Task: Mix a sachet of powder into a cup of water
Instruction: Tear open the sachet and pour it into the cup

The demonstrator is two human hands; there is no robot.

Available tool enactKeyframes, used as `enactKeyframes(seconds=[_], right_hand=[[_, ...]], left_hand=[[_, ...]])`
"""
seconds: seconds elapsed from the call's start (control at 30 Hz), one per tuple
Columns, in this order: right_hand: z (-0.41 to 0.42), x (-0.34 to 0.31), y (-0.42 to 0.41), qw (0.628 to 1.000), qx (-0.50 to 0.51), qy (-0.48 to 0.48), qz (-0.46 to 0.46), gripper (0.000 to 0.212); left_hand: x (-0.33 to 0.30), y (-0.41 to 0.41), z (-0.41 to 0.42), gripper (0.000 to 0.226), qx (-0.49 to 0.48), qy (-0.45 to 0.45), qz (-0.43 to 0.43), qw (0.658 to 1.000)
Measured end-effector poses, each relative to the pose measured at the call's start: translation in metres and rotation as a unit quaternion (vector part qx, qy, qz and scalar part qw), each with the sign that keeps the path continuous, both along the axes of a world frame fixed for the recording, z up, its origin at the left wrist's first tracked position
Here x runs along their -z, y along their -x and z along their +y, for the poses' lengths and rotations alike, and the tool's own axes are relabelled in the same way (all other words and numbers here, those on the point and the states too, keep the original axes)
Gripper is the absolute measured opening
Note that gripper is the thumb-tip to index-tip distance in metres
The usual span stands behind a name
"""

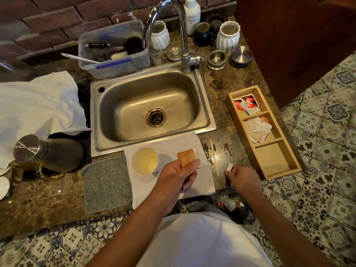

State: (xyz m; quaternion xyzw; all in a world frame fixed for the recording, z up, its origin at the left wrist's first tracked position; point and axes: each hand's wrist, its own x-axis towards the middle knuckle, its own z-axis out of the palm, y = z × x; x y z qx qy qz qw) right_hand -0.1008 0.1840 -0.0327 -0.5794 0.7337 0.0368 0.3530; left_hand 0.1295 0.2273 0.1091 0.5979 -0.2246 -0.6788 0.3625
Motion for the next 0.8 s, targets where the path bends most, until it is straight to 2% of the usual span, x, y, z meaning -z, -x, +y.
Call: enactKeyframes(seconds=[0.17,0.27,0.37,0.43,0.5,0.6,0.7,0.8], right_hand=[[-0.006,-0.026,-0.006,0.998,-0.012,0.054,-0.043,0.033],[-0.015,-0.060,-0.022,0.982,-0.007,0.053,-0.182,0.027],[-0.021,-0.109,-0.047,0.939,-0.006,0.036,-0.341,0.019],[-0.024,-0.140,-0.061,0.917,-0.033,0.042,-0.396,0.018],[-0.030,-0.160,-0.071,0.905,-0.068,0.047,-0.416,0.023],[-0.036,-0.172,-0.083,0.907,-0.134,0.041,-0.398,0.033],[-0.039,-0.170,-0.093,0.910,-0.171,0.048,-0.375,0.011],[-0.041,-0.170,-0.103,0.909,-0.197,0.046,-0.365,0.009]], left_hand=[[-0.003,-0.001,0.001,0.026,-0.002,0.006,0.001,1.000],[-0.005,-0.003,0.002,0.023,-0.016,0.010,0.005,1.000],[-0.007,-0.005,0.004,0.023,-0.019,0.013,0.000,1.000],[-0.010,-0.007,0.007,0.021,-0.022,0.013,-0.001,1.000],[-0.012,-0.010,0.010,0.021,-0.028,0.015,-0.003,1.000],[-0.014,-0.012,0.014,0.023,-0.034,0.022,-0.008,0.999],[-0.016,-0.018,0.018,0.030,-0.030,0.030,-0.018,0.999],[-0.022,-0.027,0.024,0.038,-0.006,0.057,-0.042,0.997]])
